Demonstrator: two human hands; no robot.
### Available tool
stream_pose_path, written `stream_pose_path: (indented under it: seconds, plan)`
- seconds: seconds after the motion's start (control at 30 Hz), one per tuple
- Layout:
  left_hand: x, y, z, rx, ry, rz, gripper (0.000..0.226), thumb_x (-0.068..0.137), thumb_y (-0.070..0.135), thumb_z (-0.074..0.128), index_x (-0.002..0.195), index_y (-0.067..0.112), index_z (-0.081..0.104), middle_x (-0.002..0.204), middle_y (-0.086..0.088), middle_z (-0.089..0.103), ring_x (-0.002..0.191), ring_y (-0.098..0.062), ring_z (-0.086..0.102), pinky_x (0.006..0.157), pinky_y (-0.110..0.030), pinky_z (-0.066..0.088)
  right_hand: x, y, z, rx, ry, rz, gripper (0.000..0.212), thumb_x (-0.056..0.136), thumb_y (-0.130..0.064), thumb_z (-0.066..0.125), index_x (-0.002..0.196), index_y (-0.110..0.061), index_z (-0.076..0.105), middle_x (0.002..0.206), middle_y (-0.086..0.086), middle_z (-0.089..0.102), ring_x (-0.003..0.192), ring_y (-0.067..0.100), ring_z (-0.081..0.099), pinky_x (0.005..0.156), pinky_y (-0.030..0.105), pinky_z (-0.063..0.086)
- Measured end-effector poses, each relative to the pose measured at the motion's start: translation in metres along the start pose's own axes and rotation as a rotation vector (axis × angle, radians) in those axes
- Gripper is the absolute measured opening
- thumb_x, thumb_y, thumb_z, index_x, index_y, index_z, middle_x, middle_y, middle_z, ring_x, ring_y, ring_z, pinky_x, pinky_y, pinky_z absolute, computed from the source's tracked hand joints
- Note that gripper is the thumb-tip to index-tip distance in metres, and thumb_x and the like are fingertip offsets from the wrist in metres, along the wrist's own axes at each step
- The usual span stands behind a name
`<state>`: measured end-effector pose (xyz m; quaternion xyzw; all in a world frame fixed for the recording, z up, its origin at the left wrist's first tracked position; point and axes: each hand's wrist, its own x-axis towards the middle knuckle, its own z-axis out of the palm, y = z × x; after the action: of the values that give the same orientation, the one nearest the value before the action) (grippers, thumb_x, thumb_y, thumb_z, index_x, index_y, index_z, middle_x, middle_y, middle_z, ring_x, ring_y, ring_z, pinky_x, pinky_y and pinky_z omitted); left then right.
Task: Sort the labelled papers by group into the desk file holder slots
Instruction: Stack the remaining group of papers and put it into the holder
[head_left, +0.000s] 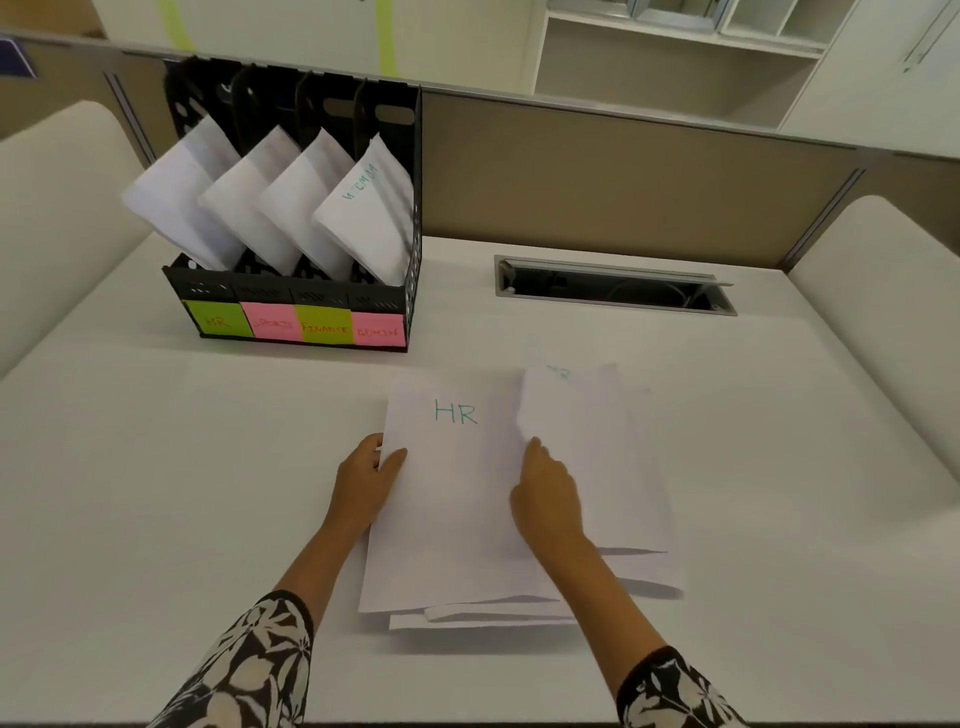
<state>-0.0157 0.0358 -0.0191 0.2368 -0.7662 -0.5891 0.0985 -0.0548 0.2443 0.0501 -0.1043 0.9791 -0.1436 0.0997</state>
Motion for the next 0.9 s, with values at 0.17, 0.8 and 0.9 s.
stream_pose_path:
  seconds: [0.17,0.8,0.9]
  plan:
    - [0.001,0.003,-0.001,0.013,0.004,-0.047,0.016,0.095,0.035,0.049,0.098,0.022,0.058,0.091,0.004,0.063,0.086,-0.018,0.061,0.070,-0.024,0.048,-0.020,-0.074,0.014,0.082,-0.236,-0.134,0.060,0.094,-0.005,0.038,0.148,-0.001,0.012,0.138,0.024,0.045,0.123,0.035,0.048,0.100,0.035,0.041]
    - [0.004,0.003,-0.008,-0.026,-0.070,-0.090,0.029,0.078,0.029,0.076,0.101,0.020,0.060,0.095,0.004,0.066,0.084,-0.015,0.065,0.070,-0.025,0.053,0.020,0.074,-0.009,0.224,0.209,0.617,0.069,0.082,-0.025,0.067,0.138,-0.007,0.031,0.143,0.021,0.033,0.130,0.043,0.031,0.103,0.054,0.033]
    - [0.005,0.002,-0.009,-0.060,-0.098,-0.098,0.029,0.076,0.028,0.077,0.099,0.021,0.061,0.096,0.003,0.068,0.084,-0.012,0.066,0.069,-0.024,0.053,0.023,0.094,-0.012,0.273,0.184,0.732,0.077,0.074,-0.034,0.076,0.131,-0.003,0.034,0.135,0.024,0.039,0.125,0.044,0.036,0.100,0.055,0.034]
